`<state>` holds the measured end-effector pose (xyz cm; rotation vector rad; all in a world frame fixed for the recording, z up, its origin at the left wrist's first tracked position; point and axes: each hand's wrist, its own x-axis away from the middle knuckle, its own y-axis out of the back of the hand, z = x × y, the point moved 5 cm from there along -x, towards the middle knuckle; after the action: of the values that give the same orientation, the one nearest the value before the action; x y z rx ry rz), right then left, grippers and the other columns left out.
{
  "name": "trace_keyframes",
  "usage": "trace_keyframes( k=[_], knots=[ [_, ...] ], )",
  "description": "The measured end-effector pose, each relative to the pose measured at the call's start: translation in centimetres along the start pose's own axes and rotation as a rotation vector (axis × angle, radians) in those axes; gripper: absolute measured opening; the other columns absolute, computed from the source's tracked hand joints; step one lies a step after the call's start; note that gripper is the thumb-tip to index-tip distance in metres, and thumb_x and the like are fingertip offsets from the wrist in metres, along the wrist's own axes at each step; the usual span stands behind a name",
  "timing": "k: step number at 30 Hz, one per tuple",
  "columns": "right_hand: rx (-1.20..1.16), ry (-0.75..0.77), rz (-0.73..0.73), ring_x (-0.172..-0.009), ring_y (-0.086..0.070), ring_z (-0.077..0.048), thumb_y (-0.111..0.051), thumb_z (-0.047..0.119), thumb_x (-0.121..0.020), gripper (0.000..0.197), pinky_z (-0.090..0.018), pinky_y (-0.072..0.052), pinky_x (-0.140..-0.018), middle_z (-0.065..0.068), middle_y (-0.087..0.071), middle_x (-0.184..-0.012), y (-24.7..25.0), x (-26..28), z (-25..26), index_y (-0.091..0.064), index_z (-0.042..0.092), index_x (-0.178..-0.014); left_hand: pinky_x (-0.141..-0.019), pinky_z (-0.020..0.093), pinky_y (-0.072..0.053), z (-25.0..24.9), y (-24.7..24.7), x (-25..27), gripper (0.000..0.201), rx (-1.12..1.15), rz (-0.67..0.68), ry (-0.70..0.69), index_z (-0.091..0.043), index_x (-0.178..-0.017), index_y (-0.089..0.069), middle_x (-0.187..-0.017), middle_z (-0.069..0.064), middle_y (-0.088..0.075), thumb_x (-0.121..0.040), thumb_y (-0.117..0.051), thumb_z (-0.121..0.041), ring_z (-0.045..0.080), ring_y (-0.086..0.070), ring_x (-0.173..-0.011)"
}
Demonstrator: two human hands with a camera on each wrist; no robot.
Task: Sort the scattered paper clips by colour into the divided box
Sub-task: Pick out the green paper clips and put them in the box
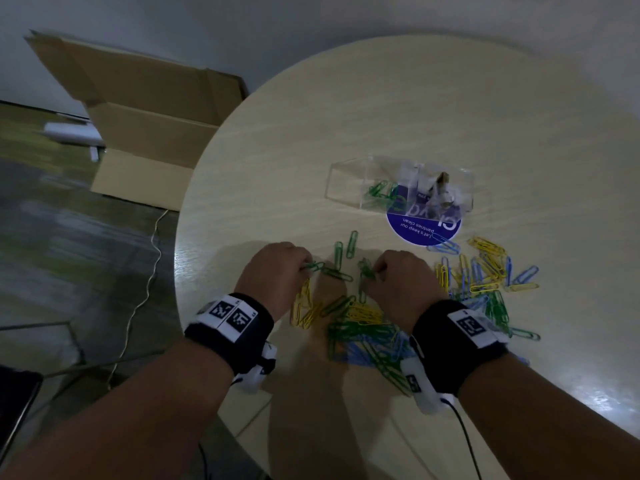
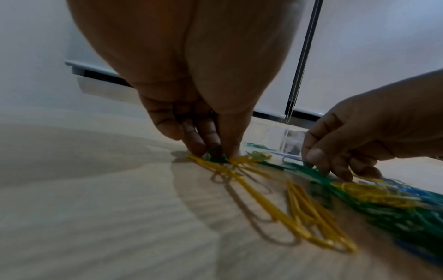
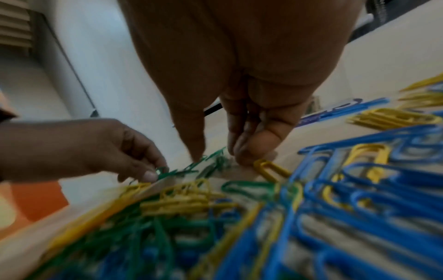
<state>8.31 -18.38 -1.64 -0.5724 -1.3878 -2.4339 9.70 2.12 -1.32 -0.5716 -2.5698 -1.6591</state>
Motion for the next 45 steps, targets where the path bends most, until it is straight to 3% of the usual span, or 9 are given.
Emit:
trace_keyframes(
  k=[6, 10, 18, 23, 28, 34, 38, 42, 45],
  knots=[
    [0.170, 0.089, 0.026, -0.099, -0.055, -0.034, -0.059, 0.027, -0.085, 0.021, -0.039, -0.046, -0.082, -0.012, -0.056, -0.106, -1.1, 0.3, 1.0, -0.056, 0.012, -0.100, -0.074, 0.041, -0.048, 0.7, 0.1, 0.2, 0.009, -0.094, 0.001, 0.015, -0.013, -0.095, -0.066, -0.097, 0.006, -0.057, -0.090, -0.060, -0.018, 0.026, -0.051, -0.091],
    [0.232, 0.115, 0.057, -0.100, -0.053, -0.035, -0.059, 0.025, -0.084, 0.023, -0.038, -0.043, -0.081, -0.014, -0.054, -0.107, -0.4, 0.1, 1.0, -0.054, 0.010, -0.101, -0.074, 0.036, -0.045, 0.1, 0.4, -0.5, 0.008, -0.095, 0.051, -0.006, -0.013, -0.091, -0.062, -0.091, 0.006, -0.059, -0.092, -0.054, -0.016, 0.025, -0.054, -0.089],
    [0.279, 0.183, 0.029, -0.097, -0.055, -0.034, -0.061, 0.026, -0.082, 0.023, -0.033, -0.037, -0.073, -0.015, -0.056, -0.104, 2.2, -3.4, 0.9, -0.055, 0.009, -0.096, -0.064, 0.030, -0.043, -3.3, -1.2, 0.8, 0.023, -0.155, 0.020, -0.360, -0.018, -0.106, -0.070, -0.087, 0.002, -0.063, -0.083, -0.070, -0.016, 0.024, -0.055, -0.079],
    [0.277, 0.325, -0.017, -0.089, -0.054, -0.031, -0.060, 0.023, -0.081, 0.014, -0.032, -0.040, -0.071, -0.011, -0.055, -0.096, 2.7, -4.9, 3.4, -0.058, 0.011, -0.088, -0.062, 0.039, -0.052, -1.9, -0.7, 1.5, 0.015, -0.053, 0.004, -0.272, -0.015, -0.097, -0.071, -0.087, 0.007, -0.061, -0.084, -0.066, -0.016, 0.027, -0.056, -0.076],
    [0.435, 0.544, 0.027, -0.091, -0.052, -0.031, -0.063, 0.021, -0.077, 0.014, -0.038, -0.042, -0.081, -0.010, -0.058, -0.101, 1.3, -5.1, 4.7, -0.064, 0.013, -0.088, -0.068, 0.033, -0.049, -1.9, -0.6, 1.5, 0.029, -0.117, 0.071, -0.286, -0.014, -0.101, -0.068, -0.092, 0.007, -0.066, -0.091, -0.045, -0.028, 0.027, -0.059, -0.083],
    [0.332, 0.390, -0.014, -0.091, -0.054, -0.031, -0.063, 0.022, -0.079, 0.013, -0.032, -0.037, -0.073, -0.009, -0.060, -0.093, 2.1, -4.1, 2.5, -0.062, 0.016, -0.091, -0.077, 0.030, -0.042, -2.2, -1.0, 0.8, 0.029, -0.050, 0.141, -0.114, -0.015, -0.119, -0.062, -0.107, 0.007, -0.060, -0.091, -0.055, -0.016, 0.025, -0.056, -0.098],
    [0.229, 0.305, -0.037, -0.088, -0.055, -0.032, -0.064, 0.021, -0.078, 0.016, -0.034, -0.040, -0.070, -0.010, -0.060, -0.091, 1.7, -2.6, 1.4, -0.059, 0.016, -0.092, -0.071, 0.036, -0.043, -3.1, -1.3, 0.8, 0.020, -0.243, 0.161, -0.131, -0.006, -0.108, -0.062, -0.103, 0.012, -0.057, -0.092, -0.054, -0.015, 0.030, -0.057, -0.090],
    [0.231, 0.298, -0.085, -0.091, -0.056, -0.035, -0.061, 0.021, -0.078, 0.022, -0.035, -0.041, -0.071, -0.014, -0.060, -0.095, 1.6, -1.6, 0.7, -0.056, 0.013, -0.098, -0.041, 0.031, -0.042, -3.7, -1.7, 1.2, 0.020, -0.391, 0.150, -0.176, -0.008, -0.076, -0.064, -0.071, 0.010, -0.059, -0.063, -0.079, -0.010, 0.028, -0.056, -0.054],
    [0.227, 0.255, -0.113, -0.093, -0.057, -0.035, -0.058, 0.022, -0.080, 0.020, -0.032, -0.035, -0.069, -0.014, -0.060, -0.098, 2.0, -1.5, -0.1, -0.053, 0.013, -0.097, -0.042, 0.030, -0.041, -3.5, -1.2, 0.5, 0.012, -0.355, 0.099, -0.148, -0.011, -0.076, -0.065, -0.071, 0.007, -0.059, -0.069, -0.074, -0.015, 0.029, -0.056, -0.054]
  ],
)
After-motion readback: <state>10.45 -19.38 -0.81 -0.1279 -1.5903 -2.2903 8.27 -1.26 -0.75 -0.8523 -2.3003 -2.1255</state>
